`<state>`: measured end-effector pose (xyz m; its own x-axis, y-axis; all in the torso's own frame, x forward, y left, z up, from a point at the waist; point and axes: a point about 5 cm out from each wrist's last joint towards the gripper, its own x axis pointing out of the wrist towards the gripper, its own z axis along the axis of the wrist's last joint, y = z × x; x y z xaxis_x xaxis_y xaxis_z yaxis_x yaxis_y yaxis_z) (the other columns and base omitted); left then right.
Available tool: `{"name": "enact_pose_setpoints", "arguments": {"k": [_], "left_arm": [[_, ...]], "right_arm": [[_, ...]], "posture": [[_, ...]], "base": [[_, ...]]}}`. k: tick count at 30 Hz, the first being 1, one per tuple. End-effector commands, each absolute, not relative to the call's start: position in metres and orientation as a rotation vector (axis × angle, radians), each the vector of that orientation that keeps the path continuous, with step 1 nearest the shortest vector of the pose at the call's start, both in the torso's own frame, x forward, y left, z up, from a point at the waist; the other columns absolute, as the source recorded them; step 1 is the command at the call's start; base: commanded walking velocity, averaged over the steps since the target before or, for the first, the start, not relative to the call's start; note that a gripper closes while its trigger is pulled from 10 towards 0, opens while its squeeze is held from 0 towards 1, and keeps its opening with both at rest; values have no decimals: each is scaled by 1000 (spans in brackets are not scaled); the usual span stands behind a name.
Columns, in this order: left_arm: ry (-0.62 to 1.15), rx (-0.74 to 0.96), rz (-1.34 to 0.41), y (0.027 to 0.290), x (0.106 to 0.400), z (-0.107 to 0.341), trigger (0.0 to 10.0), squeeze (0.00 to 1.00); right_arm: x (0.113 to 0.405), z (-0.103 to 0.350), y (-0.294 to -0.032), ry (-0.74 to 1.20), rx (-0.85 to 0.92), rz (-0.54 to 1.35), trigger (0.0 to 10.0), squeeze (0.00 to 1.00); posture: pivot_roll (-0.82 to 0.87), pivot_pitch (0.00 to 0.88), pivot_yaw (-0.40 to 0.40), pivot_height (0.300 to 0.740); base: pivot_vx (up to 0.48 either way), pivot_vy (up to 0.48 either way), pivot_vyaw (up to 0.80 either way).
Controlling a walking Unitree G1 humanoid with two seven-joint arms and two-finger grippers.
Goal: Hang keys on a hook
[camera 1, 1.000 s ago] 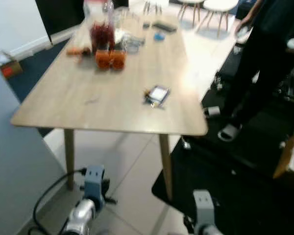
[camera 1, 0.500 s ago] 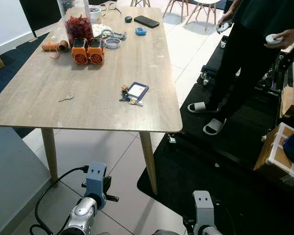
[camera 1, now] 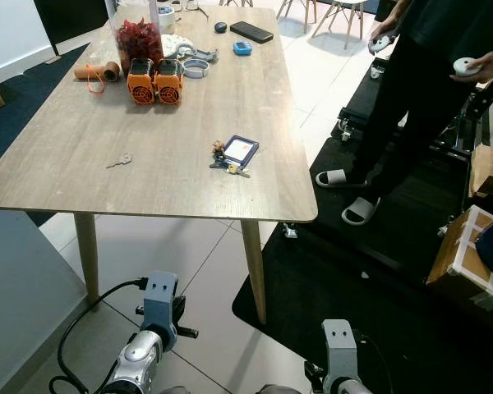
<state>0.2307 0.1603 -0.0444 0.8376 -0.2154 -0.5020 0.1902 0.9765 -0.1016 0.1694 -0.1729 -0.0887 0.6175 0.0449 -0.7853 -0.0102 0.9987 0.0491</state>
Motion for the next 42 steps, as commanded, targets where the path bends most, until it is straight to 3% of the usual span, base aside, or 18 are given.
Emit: {"name": "enact_pose_setpoints", "arguments": {"k": [1, 20, 37, 42], "left_arm": [[557, -45, -203, 165, 228, -47, 10000, 0], [558, -51, -209, 165, 227, -47, 10000, 0], [524, -62, -231, 164, 227, -45, 10000, 0], [521, -48, -245, 163, 227, -45, 10000, 0]], "right_arm": [[166, -90, -174, 911, 42, 26, 10000, 0], [166, -90, -172, 910, 42, 29, 10000, 0], [170, -89, -173, 904, 45, 30, 10000, 0], [170, -88, -172, 904, 45, 31, 10000, 0]], "posture": [[53, 45, -31, 740], [52, 48, -31, 740], [54, 57, -33, 740], [57, 61, -36, 740]], "base": [[0, 315, 0], [0, 475, 0], [0, 0, 0], [0, -418, 0]]}}
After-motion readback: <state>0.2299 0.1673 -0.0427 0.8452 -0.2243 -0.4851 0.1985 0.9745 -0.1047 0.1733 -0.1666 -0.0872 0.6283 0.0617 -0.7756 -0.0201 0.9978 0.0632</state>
